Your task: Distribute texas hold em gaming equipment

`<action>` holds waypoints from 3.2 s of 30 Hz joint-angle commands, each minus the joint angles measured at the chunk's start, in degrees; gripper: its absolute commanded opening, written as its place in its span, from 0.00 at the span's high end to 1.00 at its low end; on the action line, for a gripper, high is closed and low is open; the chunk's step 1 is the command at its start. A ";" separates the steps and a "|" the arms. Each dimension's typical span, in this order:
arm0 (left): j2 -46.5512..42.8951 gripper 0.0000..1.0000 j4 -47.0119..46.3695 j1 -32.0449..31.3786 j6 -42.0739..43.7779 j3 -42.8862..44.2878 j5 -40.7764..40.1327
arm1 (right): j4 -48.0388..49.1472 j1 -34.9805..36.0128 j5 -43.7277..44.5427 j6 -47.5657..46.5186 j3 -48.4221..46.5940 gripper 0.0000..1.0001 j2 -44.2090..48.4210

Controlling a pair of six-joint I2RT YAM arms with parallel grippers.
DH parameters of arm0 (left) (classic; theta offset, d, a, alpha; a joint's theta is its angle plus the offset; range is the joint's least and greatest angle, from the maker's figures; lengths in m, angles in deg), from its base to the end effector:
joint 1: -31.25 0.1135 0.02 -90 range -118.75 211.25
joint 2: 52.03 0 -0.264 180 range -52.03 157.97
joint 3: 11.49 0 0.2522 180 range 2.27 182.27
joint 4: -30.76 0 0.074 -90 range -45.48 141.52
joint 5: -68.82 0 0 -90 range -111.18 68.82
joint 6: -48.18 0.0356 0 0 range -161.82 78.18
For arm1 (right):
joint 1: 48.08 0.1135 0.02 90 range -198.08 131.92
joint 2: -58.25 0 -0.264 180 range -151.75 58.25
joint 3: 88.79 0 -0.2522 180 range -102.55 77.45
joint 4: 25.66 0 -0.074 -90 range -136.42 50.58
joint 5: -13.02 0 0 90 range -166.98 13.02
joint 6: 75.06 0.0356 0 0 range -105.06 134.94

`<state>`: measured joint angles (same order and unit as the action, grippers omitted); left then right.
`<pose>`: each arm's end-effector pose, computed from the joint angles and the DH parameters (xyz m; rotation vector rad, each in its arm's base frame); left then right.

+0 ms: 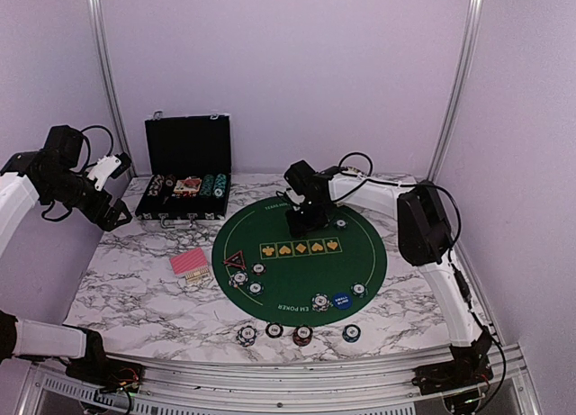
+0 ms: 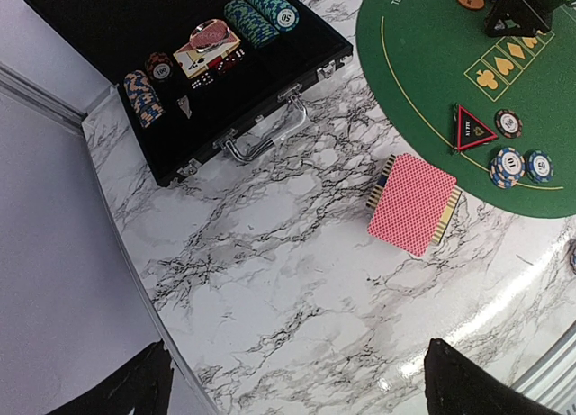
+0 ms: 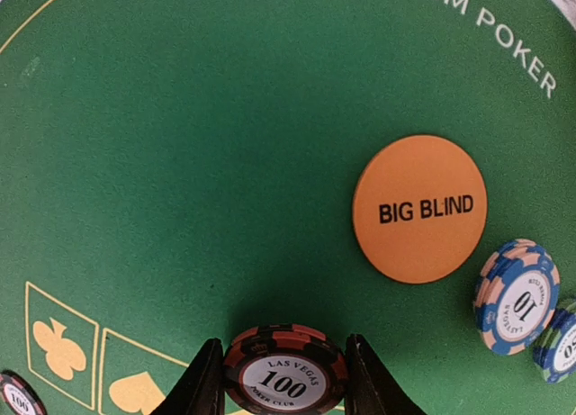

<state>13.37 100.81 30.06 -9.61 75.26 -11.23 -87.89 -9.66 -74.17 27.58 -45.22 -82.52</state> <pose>0.2168 -0.0107 0.3634 0.7660 2.2789 0.0406 0.4081 0.3215 0.1609 -0.5989 2.6798 0.1846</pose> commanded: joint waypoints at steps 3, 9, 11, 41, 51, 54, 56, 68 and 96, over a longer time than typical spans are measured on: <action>-0.17 0.01 1.45 -0.12 -0.05 0.30 -0.33 | 0.73 -1.37 -1.19 0.65 -2.76 0.84 -1.95; -0.37 0.01 1.45 -0.12 -0.04 0.36 -0.70 | 0.61 -2.33 0.05 0.68 -5.49 0.83 -3.93; -0.49 0.01 1.45 -0.10 -0.04 0.38 -0.88 | 0.34 -2.56 -0.30 0.54 -6.98 0.82 -4.92; -0.98 0.01 1.87 -0.12 0.31 1.05 -1.05 | -0.66 0.45 2.77 -0.89 -5.05 0.36 1.41; -1.35 0.01 2.07 -0.17 0.36 0.84 -1.33 | 5.12 10.54 4.13 -0.58 21.91 0.33 25.90; -1.35 0.01 2.15 -0.13 0.29 0.83 -1.33 | 6.47 14.53 2.87 1.87 32.65 0.31 33.89; -1.37 0.01 2.19 -0.07 0.25 0.95 -1.37 | 6.59 17.35 1.73 3.99 39.70 0.30 37.89; -1.54 0.01 2.24 -0.11 -0.17 0.84 -0.24 | 8.31 30.80 -1.90 14.36 54.34 0.16 43.33; -1.20 0.01 2.39 -0.11 -0.22 1.43 -0.69 | 9.54 32.16 -4.47 12.85 53.26 0.40 37.61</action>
<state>12.56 101.60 30.06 -9.63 75.30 -12.23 -79.26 22.12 -77.80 40.48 9.35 -44.16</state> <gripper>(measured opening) 0.989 0.600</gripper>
